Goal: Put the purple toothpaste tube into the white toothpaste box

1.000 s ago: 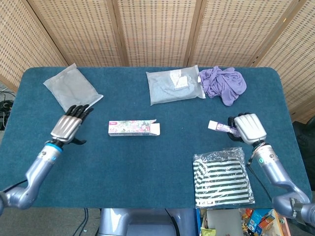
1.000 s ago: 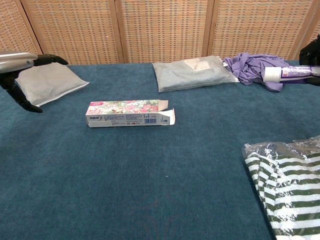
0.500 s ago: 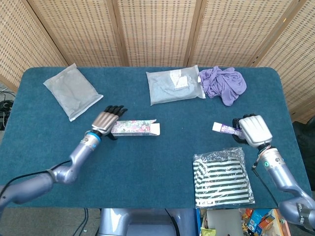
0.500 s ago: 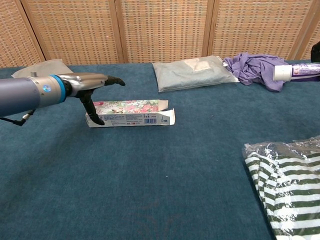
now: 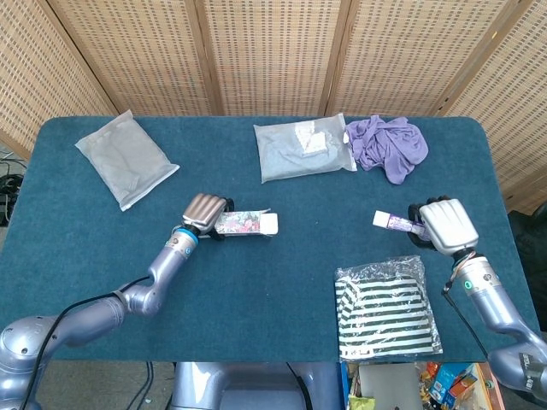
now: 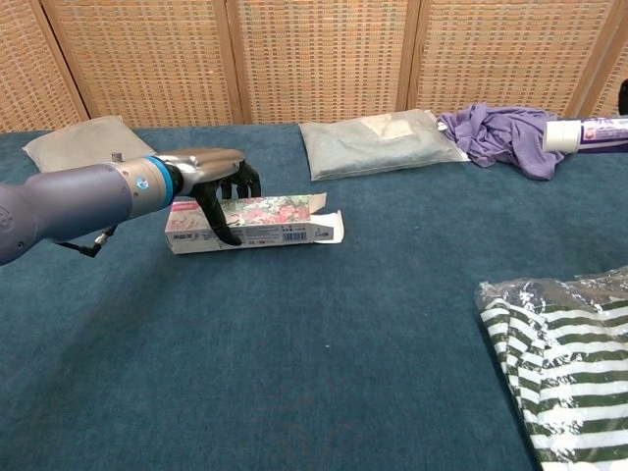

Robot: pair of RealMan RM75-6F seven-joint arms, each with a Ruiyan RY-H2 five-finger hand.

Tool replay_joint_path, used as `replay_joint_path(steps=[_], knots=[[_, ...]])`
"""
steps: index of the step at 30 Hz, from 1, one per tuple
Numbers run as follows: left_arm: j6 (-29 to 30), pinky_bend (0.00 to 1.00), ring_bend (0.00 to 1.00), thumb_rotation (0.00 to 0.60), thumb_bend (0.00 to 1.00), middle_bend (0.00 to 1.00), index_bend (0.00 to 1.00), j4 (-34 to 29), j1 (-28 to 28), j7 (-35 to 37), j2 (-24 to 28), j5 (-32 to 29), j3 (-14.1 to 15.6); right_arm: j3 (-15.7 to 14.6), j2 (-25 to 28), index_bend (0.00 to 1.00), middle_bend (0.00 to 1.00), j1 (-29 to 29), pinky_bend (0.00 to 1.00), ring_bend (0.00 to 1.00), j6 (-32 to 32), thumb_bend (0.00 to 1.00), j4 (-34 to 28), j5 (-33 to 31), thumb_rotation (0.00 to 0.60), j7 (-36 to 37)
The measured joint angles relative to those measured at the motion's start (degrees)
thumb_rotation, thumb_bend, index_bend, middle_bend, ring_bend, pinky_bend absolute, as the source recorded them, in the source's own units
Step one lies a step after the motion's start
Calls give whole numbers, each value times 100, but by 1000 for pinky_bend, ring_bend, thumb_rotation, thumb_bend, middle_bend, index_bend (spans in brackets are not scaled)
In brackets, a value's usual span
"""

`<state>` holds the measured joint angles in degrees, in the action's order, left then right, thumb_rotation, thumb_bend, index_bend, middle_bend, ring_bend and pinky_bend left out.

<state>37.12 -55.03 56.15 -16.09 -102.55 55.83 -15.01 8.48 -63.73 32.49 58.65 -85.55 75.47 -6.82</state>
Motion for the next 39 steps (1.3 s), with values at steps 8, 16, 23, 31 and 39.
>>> replay_joint_path(steps=[8, 16, 23, 31, 39], knots=[[542, 501, 473, 600, 263, 502, 560, -344, -287, 1616, 114, 605, -173, 83, 388, 624, 634, -13, 424, 482, 264, 600, -540, 213, 600, -211], [1549, 501, 475, 600, 263, 503, 567, -207, -542, 5029, 140, 2267, -25, 280, 1070, 624, 634, 37, 424, 482, 480, 600, -1625, 366, 600, -859], [2625, 501, 475, 600, 263, 503, 571, 247, -522, 6139, 88, 3479, 332, 594, 1658, 624, 635, 267, 424, 482, 459, 600, -2541, 270, 600, -1727], [2663, 501, 476, 600, 263, 503, 573, 228, -299, 6012, 70, 3539, 424, 956, 2237, 632, 641, 580, 424, 490, 369, 615, -3302, -183, 600, -2592], [2707, 501, 477, 600, 263, 506, 576, 165, -184, 5969, 30, 3448, 375, 966, 2373, 636, 646, 865, 446, 494, 101, 621, -3633, -483, 600, -3420]])
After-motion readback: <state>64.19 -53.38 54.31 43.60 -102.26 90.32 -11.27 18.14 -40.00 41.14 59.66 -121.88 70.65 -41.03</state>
